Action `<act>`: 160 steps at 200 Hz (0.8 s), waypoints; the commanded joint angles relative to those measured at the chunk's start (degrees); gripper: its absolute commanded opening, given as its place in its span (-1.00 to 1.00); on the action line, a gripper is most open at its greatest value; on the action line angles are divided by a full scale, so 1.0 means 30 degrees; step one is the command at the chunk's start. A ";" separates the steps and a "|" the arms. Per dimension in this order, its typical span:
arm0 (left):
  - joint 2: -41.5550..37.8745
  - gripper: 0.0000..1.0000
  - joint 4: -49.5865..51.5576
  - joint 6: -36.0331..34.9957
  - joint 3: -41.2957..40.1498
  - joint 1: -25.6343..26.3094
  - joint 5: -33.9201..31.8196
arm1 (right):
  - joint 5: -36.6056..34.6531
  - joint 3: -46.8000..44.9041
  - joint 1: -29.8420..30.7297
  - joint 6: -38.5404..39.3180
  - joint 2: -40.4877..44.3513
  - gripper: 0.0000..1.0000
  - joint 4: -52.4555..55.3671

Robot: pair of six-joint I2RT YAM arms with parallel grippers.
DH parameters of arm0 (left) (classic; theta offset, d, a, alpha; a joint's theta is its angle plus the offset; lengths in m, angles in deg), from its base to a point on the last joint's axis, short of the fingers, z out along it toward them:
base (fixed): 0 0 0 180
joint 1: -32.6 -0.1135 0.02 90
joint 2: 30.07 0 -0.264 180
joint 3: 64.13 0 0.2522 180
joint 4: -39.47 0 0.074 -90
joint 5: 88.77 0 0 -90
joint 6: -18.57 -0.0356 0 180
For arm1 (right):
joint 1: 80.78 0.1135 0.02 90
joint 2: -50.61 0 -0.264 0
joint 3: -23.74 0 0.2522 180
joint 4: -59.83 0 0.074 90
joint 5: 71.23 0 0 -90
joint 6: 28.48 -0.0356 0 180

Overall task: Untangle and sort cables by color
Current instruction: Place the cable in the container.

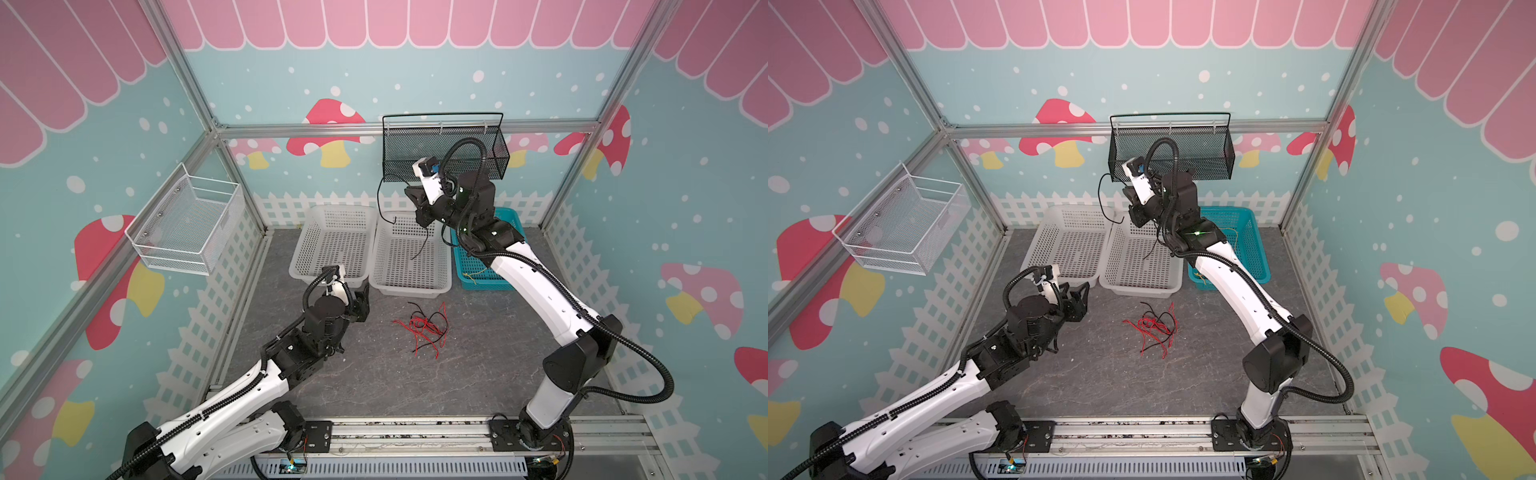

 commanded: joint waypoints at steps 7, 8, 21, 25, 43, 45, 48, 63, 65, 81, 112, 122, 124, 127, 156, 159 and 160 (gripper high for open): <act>-0.0431 0.19 0.0341 0.0328 -0.0371 -0.0186 -0.0406 | -0.0367 -0.1951 -0.0119 0.0406 -0.0777 -1.00 0.0005; -0.0432 0.19 0.0341 0.0343 -0.0386 -0.0186 -0.0404 | -0.0381 -0.2038 -0.0103 0.0407 -0.0797 -1.00 -0.0024; -0.0435 0.19 0.0338 0.0386 -0.0485 -0.0186 -0.0351 | -0.0733 -0.3302 -0.0110 0.0211 -0.0968 -1.00 -0.0398; -0.0449 0.19 0.0328 0.0416 -0.0515 -0.0186 -0.0371 | -0.0822 -0.3661 -0.0113 0.0189 -0.1018 -1.00 -0.0537; -0.0448 0.19 0.0326 0.0504 -0.0629 -0.0212 -0.0343 | -0.1386 -0.5076 -0.0144 0.0027 -0.1274 -1.00 -0.1037; -0.0422 0.19 0.0301 0.0526 -0.0635 -0.0214 -0.0343 | -0.1411 -0.5176 -0.0146 0.0005 -0.1320 -1.00 -0.1083; -0.0406 0.19 0.0278 0.0547 -0.0644 -0.0215 -0.0329 | -0.1470 -0.5336 -0.0132 -0.0002 -0.1378 -1.00 -0.1145; -0.0318 0.19 0.0182 0.0555 -0.0689 -0.0215 -0.0160 | -0.1820 -0.5905 -0.0162 -0.0127 -0.1806 -1.00 -0.1284; -0.0294 0.19 0.0184 0.0561 -0.0694 -0.0215 -0.0143 | -0.1856 -0.5940 -0.0172 -0.0136 -0.1870 -0.99 -0.1321; -0.0156 0.19 0.0046 0.0592 -0.0691 -0.0215 0.0106 | -0.2100 -0.6108 -0.0215 -0.0179 -0.2425 -0.88 -0.1313; 0.0025 0.19 -0.0128 0.0681 -0.0754 -0.0243 0.0489 | -0.2309 -0.5949 -0.0289 -0.0205 -0.3526 -0.59 -0.1284; 0.0065 0.19 -0.0110 0.0688 -0.0754 -0.0245 0.0526 | -0.2292 -0.5834 -0.0315 -0.0208 -0.3756 -0.54 -0.1255; 0.0058 0.19 -0.0101 0.0718 -0.0754 -0.0245 0.0526 | -0.2289 -0.5820 -0.0335 -0.0208 -0.3815 -0.53 -0.1255; 0.0042 0.19 -0.0102 0.0710 -0.0754 -0.0245 0.0531 | -0.2293 -0.5776 -0.0353 -0.0208 -0.3883 -0.51 -0.1255; 0.0063 0.19 -0.0126 0.0798 -0.0838 -0.0245 0.0538 | -0.2315 -0.5356 -0.0463 -0.0216 -0.4359 -0.07 -0.1153; 0.0065 0.19 -0.0127 0.0823 -0.0841 -0.0245 0.0562 | -0.2341 -0.5326 -0.0490 -0.0209 -0.4428 -0.03 -0.1143; 0.0051 0.19 -0.0127 0.0825 -0.0841 -0.0245 0.0563 | -0.2349 -0.5322 -0.0479 -0.0208 -0.4439 -0.02 -0.1140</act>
